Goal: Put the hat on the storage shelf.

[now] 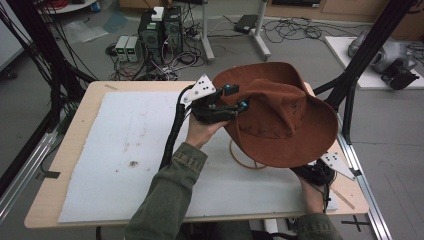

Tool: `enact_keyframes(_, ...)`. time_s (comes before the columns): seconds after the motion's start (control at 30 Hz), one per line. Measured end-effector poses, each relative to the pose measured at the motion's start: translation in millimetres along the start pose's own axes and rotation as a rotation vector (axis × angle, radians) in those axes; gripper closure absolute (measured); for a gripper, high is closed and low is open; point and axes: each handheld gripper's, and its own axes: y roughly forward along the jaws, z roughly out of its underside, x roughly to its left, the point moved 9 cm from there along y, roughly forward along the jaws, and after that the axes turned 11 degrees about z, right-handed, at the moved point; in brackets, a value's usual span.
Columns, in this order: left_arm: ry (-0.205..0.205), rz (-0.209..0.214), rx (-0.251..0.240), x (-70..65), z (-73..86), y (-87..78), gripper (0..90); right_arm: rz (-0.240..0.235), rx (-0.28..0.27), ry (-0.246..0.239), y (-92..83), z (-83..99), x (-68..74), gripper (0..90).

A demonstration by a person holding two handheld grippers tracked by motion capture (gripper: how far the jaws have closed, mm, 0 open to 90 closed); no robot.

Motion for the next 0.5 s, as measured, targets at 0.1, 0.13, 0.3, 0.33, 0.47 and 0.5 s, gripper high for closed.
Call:
enact_keyframes(0.1,-0.007,-0.016,-0.004,1.5,0.9,-4.9,35.0,0.006,-0.006,0.001,-1.4,-0.5,-1.0,6.5)
enact_keyframes(0.13,-0.002,-0.028,-0.006,2.0,0.5,-7.1,31.3,0.011,-0.011,0.003,-1.9,-1.0,-1.7,6.5)
enact_keyframes(0.3,0.013,-0.077,-0.029,4.6,-3.5,-22.1,27.9,0.012,-0.011,0.007,-2.9,-0.9,-2.5,6.5)
enact_keyframes(0.33,0.015,-0.085,-0.029,5.5,-3.9,-25.7,27.2,0.013,-0.011,0.006,-3.1,-0.9,-2.7,6.5)
enact_keyframes(0.47,0.019,-0.123,-0.036,9.5,-4.7,-42.5,24.9,0.012,-0.011,0.004,-4.0,-0.8,-2.2,6.5)
enact_keyframes(0.5,0.019,-0.14,-0.037,11.1,-4.6,-47.5,24.9,0.012,-0.011,0.004,-4.0,-0.8,-2.2,6.5)
